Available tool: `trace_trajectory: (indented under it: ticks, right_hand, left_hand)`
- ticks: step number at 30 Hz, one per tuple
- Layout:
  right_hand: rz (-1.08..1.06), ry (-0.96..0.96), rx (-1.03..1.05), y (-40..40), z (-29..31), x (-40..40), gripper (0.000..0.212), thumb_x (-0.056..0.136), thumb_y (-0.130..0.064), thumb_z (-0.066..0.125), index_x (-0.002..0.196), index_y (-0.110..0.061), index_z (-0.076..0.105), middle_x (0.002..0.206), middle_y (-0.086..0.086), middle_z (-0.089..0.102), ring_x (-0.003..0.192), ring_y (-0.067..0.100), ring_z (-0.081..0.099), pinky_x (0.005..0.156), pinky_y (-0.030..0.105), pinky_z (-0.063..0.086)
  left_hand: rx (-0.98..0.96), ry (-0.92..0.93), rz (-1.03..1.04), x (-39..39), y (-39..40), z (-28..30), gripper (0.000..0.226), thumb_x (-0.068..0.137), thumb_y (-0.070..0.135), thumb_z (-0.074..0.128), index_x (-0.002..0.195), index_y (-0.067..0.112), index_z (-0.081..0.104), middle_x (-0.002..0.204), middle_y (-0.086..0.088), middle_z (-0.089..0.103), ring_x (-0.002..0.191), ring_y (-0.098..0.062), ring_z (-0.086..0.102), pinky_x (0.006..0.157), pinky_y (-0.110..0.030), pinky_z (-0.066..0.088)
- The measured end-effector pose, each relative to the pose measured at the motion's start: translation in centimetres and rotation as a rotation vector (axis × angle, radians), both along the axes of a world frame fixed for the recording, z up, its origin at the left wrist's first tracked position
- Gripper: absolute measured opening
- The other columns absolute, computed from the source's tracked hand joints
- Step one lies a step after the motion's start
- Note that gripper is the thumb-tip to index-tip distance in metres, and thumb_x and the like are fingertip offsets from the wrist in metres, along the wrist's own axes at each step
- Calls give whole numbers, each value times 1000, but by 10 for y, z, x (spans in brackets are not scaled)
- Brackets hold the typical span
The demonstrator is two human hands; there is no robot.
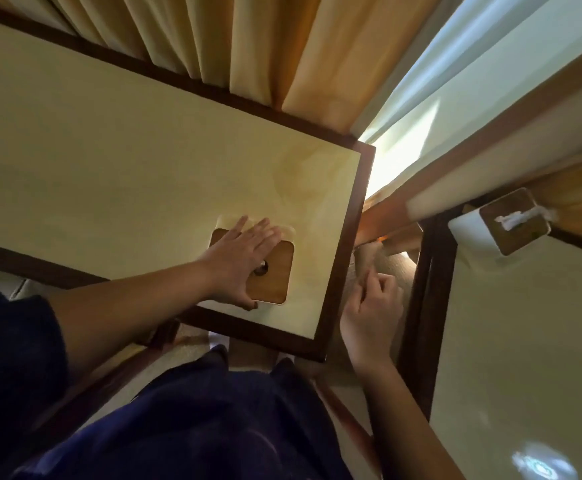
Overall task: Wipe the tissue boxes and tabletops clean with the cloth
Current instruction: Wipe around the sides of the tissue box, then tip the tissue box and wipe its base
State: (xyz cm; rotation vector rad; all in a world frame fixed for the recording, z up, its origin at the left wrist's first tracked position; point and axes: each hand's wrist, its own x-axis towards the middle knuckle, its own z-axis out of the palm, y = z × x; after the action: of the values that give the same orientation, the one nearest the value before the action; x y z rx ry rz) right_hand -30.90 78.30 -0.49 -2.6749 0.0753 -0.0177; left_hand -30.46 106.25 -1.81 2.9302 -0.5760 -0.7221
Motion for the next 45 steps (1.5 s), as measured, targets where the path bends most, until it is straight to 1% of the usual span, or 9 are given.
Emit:
trace_trajectory:
  ticks: [3,5,10,14,19,25,31,38,45]
  right_hand:
    - [97,13,-169,17,-15,-23,52,95,-11,70,146,-14,61,116,6,60,110,26,55,99,46,50]
    - [298,212,-208,31,-30,-42,63,94,-14,70,154,-22,53,130,6,60,124,27,53,110,48,44]
    - [434,470,-226,54,-43,-68,58,104,-34,57,160,-29,43,147,-3,54,139,22,45,118,40,35]
    - [271,454,-81,71,-35,-51,47,105,-41,56,149,-24,57,131,-6,66,129,18,56,115,41,43]
    - [217,571,139,109,-25,-26,64,103,-57,54,160,-30,40,129,-10,60,120,12,58,102,38,54]
    - [389,533,106,146,-19,-24,70,99,-33,68,160,-36,34,148,-8,49,134,17,49,105,35,48]
    - [452,430,-33,153,0,-26,77,110,-40,46,169,-30,-3,176,-10,11,160,22,15,129,47,25]
    - [611,363,-154,173,45,-10,75,108,-56,33,169,-32,-6,176,-14,-2,163,23,-7,132,54,4]
    - [852,261,-314,211,55,2,82,101,-73,23,169,-31,5,175,-17,2,162,20,-15,125,60,-20]
  left_hand:
    - [74,33,-196,7,19,13,140,70,58,86,162,30,-16,168,3,-28,153,-28,-32,122,-61,-19]
    - [137,-20,-331,6,35,21,134,73,41,90,162,41,-9,171,-1,-24,155,-34,-28,121,-65,-15]
    - [219,134,-367,-11,71,40,135,80,27,87,158,49,-21,161,-7,-44,145,-37,-43,113,-61,-28]
    - [-10,202,28,-26,76,39,116,91,50,70,159,43,-23,163,-5,-40,149,-33,-38,119,-60,-24]
    - [-93,-27,462,-34,38,20,105,93,78,34,164,19,-16,170,-10,-24,156,-35,-23,123,-63,-14]
    - [-75,-48,525,-33,24,6,90,98,70,16,162,17,-19,169,-11,-28,154,-44,-26,119,-75,-5]
    - [-180,-76,566,-37,44,2,85,101,66,20,162,22,-20,170,-9,-24,156,-44,-18,121,-74,4]
    - [-528,-63,688,-48,85,2,91,97,73,28,163,28,-16,174,0,-9,160,-29,-8,125,-60,-4]
    - [-542,-31,667,-63,149,-11,97,91,77,20,166,21,-4,173,-1,10,159,-25,15,128,-55,-2]
